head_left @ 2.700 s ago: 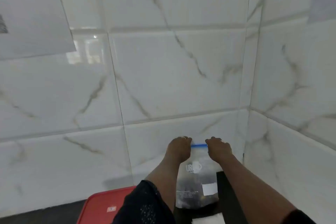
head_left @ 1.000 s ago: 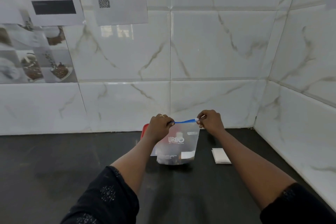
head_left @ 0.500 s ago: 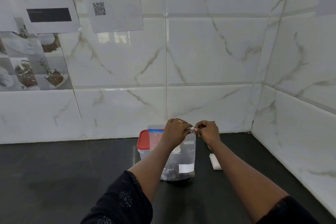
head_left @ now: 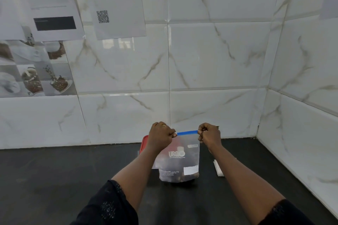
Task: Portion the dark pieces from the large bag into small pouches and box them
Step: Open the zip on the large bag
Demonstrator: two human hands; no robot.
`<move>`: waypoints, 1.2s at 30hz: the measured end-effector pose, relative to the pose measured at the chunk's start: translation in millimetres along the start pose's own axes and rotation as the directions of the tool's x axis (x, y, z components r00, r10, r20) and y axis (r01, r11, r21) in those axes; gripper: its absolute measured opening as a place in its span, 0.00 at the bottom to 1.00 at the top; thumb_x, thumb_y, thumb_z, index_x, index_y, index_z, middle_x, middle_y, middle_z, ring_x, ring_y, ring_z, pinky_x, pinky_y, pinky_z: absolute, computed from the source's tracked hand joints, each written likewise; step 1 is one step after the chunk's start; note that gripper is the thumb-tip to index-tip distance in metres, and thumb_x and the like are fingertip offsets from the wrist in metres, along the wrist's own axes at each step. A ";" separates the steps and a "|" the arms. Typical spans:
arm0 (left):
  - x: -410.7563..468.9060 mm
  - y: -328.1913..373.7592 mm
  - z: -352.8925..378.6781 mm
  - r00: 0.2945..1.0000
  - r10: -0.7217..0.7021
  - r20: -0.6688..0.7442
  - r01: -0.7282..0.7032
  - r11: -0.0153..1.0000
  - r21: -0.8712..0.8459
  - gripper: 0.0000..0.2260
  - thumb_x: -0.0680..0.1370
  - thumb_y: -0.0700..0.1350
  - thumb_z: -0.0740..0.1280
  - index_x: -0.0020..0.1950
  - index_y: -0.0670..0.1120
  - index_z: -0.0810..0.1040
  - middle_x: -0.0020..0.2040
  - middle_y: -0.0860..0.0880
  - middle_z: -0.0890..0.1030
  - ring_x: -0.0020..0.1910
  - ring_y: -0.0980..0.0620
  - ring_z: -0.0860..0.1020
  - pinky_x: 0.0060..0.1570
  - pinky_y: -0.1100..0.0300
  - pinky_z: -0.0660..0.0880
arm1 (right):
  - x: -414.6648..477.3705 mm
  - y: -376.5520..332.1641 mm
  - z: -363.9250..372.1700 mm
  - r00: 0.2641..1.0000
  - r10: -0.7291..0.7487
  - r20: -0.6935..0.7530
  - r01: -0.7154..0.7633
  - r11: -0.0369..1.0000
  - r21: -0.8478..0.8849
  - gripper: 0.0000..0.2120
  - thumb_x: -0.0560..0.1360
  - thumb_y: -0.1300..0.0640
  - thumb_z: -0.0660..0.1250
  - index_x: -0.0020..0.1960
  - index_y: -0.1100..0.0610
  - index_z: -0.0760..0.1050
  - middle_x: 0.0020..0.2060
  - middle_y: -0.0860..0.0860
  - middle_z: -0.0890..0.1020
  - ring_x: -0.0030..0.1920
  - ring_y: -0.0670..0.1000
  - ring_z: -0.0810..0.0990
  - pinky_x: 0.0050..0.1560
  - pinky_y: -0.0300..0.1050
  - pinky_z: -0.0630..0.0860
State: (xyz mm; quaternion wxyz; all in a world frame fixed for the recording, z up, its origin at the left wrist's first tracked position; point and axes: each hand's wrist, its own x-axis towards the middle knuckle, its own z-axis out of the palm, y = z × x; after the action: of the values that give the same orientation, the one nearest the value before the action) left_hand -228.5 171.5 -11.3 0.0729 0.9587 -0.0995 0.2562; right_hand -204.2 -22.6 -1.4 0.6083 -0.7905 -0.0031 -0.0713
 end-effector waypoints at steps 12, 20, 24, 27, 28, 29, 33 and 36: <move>-39.7 -54.8 -23.3 0.978 -0.208 -0.027 0.209 0.977 0.050 0.12 0.79 0.49 0.59 0.50 0.50 0.82 0.43 0.50 0.83 0.48 0.48 0.76 0.42 0.60 0.60 | 1.2 3.6 13.3 0.999 0.024 -0.033 -0.025 1.000 -0.001 0.18 0.71 0.77 0.53 0.34 0.59 0.73 0.30 0.53 0.75 0.28 0.47 0.71 0.26 0.35 0.74; -33.1 -40.7 -33.7 0.928 -0.351 0.124 0.372 0.890 -0.264 0.20 0.80 0.55 0.59 0.46 0.43 0.84 0.43 0.44 0.84 0.43 0.47 0.79 0.38 0.58 0.70 | 4.9 8.1 4.9 0.985 -0.105 0.133 0.121 0.986 -0.114 0.14 0.74 0.70 0.63 0.36 0.55 0.71 0.36 0.51 0.76 0.36 0.46 0.72 0.34 0.33 0.69; -9.9 -23.7 -36.7 0.929 -0.301 0.214 0.332 0.934 -0.131 0.18 0.78 0.57 0.61 0.51 0.47 0.84 0.48 0.46 0.83 0.49 0.47 0.78 0.46 0.56 0.73 | 3.8 6.3 9.5 0.956 -0.209 0.205 0.258 0.933 -0.250 0.10 0.74 0.66 0.67 0.41 0.54 0.70 0.44 0.50 0.76 0.43 0.50 0.73 0.38 0.32 0.68; 6.2 -15.5 -35.1 0.890 -0.254 0.379 0.282 0.959 -0.019 0.14 0.75 0.55 0.65 0.56 0.50 0.82 0.55 0.49 0.81 0.56 0.49 0.76 0.54 0.55 0.73 | 2.3 4.2 16.0 0.909 -0.281 0.307 0.395 0.814 -0.425 0.10 0.73 0.61 0.70 0.52 0.55 0.73 0.54 0.50 0.75 0.54 0.52 0.73 0.54 0.41 0.71; 10.1 -15.0 -33.6 0.865 -0.248 0.435 0.276 0.961 -0.002 0.15 0.74 0.54 0.67 0.58 0.50 0.81 0.57 0.49 0.80 0.57 0.49 0.75 0.56 0.55 0.73 | 1.6 3.1 17.9 0.891 -0.294 0.344 0.436 0.765 -0.474 0.12 0.73 0.60 0.71 0.55 0.56 0.74 0.58 0.51 0.74 0.58 0.52 0.72 0.59 0.44 0.70; 13.7 -13.6 -32.1 0.842 -0.239 0.484 0.269 0.963 0.008 0.16 0.73 0.52 0.69 0.60 0.51 0.80 0.59 0.49 0.79 0.58 0.49 0.75 0.57 0.54 0.73 | 0.2 1.6 19.3 0.874 -0.303 0.380 0.472 0.714 -0.517 0.13 0.73 0.58 0.71 0.57 0.56 0.75 0.61 0.51 0.73 0.61 0.53 0.71 0.62 0.46 0.68; 21.2 -10.0 -22.5 0.791 -0.222 0.569 0.255 0.967 0.023 0.19 0.71 0.50 0.71 0.61 0.49 0.79 0.58 0.48 0.80 0.56 0.49 0.76 0.55 0.55 0.75 | -7.6 0.1 25.6 0.807 -0.308 0.504 0.590 0.377 -0.714 0.14 0.74 0.52 0.68 0.59 0.53 0.77 0.64 0.49 0.70 0.66 0.53 0.66 0.65 0.49 0.62; 26.2 -6.9 -14.9 0.805 -0.241 0.542 0.247 0.967 0.062 0.15 0.73 0.51 0.69 0.57 0.47 0.81 0.54 0.47 0.80 0.53 0.48 0.77 0.51 0.55 0.75 | -10.7 0.8 29.4 0.775 -0.314 0.549 0.621 0.216 -0.753 0.12 0.77 0.54 0.65 0.59 0.53 0.78 0.63 0.51 0.70 0.65 0.54 0.65 0.62 0.50 0.62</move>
State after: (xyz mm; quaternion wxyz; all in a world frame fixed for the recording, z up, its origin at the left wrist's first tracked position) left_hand -211.8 177.0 14.2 0.0795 0.9960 0.0063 -0.0393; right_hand -211.5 6.4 -10.8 0.0122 -0.9480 -0.2898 -0.1309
